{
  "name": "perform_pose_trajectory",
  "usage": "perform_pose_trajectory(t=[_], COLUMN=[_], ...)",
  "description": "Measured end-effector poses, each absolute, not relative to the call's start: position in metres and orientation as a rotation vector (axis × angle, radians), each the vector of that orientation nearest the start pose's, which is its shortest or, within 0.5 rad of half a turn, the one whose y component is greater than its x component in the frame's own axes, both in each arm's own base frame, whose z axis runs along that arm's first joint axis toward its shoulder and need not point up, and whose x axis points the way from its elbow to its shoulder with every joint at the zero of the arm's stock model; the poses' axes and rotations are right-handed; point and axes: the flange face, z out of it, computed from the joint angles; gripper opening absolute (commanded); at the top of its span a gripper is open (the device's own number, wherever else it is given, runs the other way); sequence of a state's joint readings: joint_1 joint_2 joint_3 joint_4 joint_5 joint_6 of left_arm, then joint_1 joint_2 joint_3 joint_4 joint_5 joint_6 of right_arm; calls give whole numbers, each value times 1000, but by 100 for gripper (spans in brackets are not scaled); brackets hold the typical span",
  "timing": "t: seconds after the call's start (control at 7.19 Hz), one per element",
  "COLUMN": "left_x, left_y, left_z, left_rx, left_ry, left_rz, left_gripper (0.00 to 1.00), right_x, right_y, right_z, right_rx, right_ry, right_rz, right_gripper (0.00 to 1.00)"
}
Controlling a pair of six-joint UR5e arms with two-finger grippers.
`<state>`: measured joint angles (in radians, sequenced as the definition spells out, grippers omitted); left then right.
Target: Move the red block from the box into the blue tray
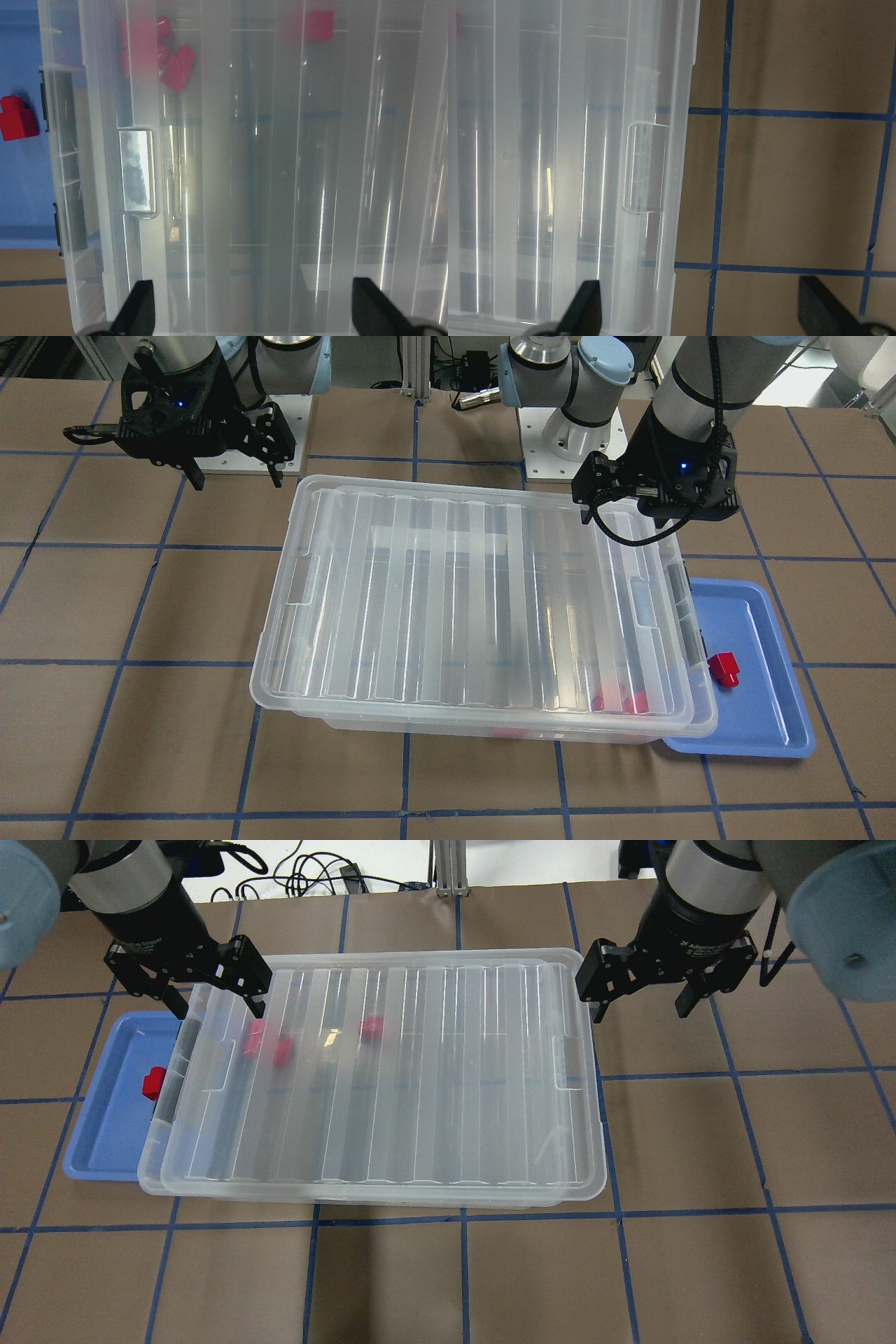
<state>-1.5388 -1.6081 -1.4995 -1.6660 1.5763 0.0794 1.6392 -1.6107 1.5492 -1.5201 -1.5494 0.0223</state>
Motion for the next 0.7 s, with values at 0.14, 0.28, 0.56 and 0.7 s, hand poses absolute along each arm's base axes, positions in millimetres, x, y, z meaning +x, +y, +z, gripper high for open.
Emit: perform_pose_trajectory(t=[0.14,0.28,0.56,0.7], left_x=[-114,-110,-105,-105], left_y=[-505,-506,-505,-503], left_z=[499,502,502,500], left_rx=[77,69,59,59], left_ry=[3136,3135,3135,3135], left_rz=[84,75,77,83], left_gripper=[100,100,100,100], right_x=[166,166,166,166], right_y=[-472,-478,-485,-486], right_z=[514,514,513,512], right_rx=[-66,-59,-55,-55], right_ry=[3138,3149,3156,3157], right_rz=[-13,-11,13,24], right_gripper=[100,100,100,100])
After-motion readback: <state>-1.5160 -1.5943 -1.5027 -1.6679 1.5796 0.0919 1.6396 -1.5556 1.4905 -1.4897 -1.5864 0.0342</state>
